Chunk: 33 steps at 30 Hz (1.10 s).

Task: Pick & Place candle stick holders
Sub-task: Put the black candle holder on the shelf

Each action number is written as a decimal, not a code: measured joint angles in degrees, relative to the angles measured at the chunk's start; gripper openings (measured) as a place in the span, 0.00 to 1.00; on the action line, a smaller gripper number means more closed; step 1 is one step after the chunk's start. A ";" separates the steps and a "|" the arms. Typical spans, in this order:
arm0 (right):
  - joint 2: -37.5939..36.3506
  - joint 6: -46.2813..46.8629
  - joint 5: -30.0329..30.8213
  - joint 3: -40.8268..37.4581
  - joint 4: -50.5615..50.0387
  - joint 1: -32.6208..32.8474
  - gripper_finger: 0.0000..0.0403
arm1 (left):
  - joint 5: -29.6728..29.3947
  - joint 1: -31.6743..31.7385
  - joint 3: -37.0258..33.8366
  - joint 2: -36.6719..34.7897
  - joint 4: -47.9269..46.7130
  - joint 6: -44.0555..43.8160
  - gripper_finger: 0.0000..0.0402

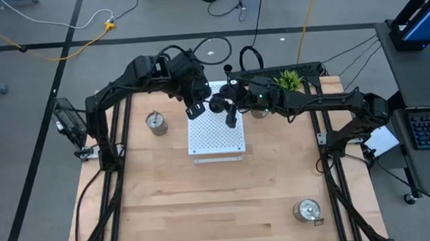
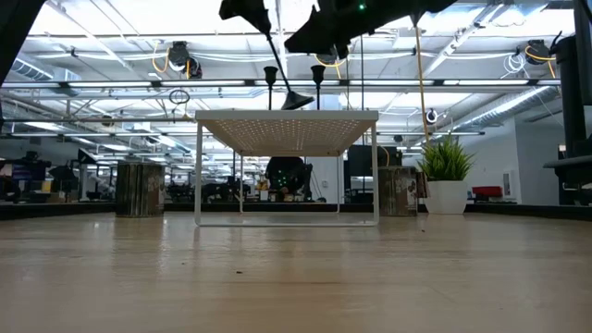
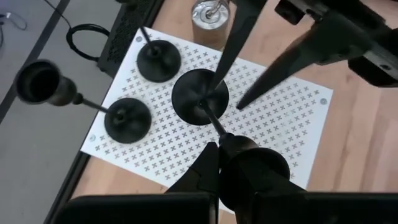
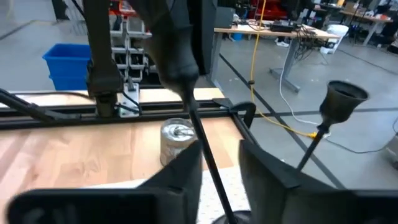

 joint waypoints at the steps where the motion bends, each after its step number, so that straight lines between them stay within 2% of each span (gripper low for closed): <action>1: 0.12 0.54 -0.04 0.02 0.06 0.00 0.29 | 0.13 -0.02 0.00 0.00 0.17 0.14 0.03; 6: 1.26 2.09 -0.16 0.00 -0.10 0.02 0.41 | 1.29 0.00 0.00 0.13 1.73 0.45 0.03; 11: 1.25 2.52 -0.03 0.01 0.59 0.02 0.42 | 2.49 0.00 0.00 0.17 3.09 0.56 0.03; 18: 1.25 2.07 -0.09 0.02 3.08 0.02 0.32 | 3.66 0.00 0.00 0.22 3.97 0.53 0.03; 28: 1.25 0.94 -0.57 0.01 3.37 -0.28 0.09 | 3.41 0.04 0.00 0.24 4.83 0.43 0.03; 33: 1.25 -1.36 -1.01 0.00 3.19 -0.22 0.04 | 4.36 0.07 0.00 0.28 4.55 0.32 0.03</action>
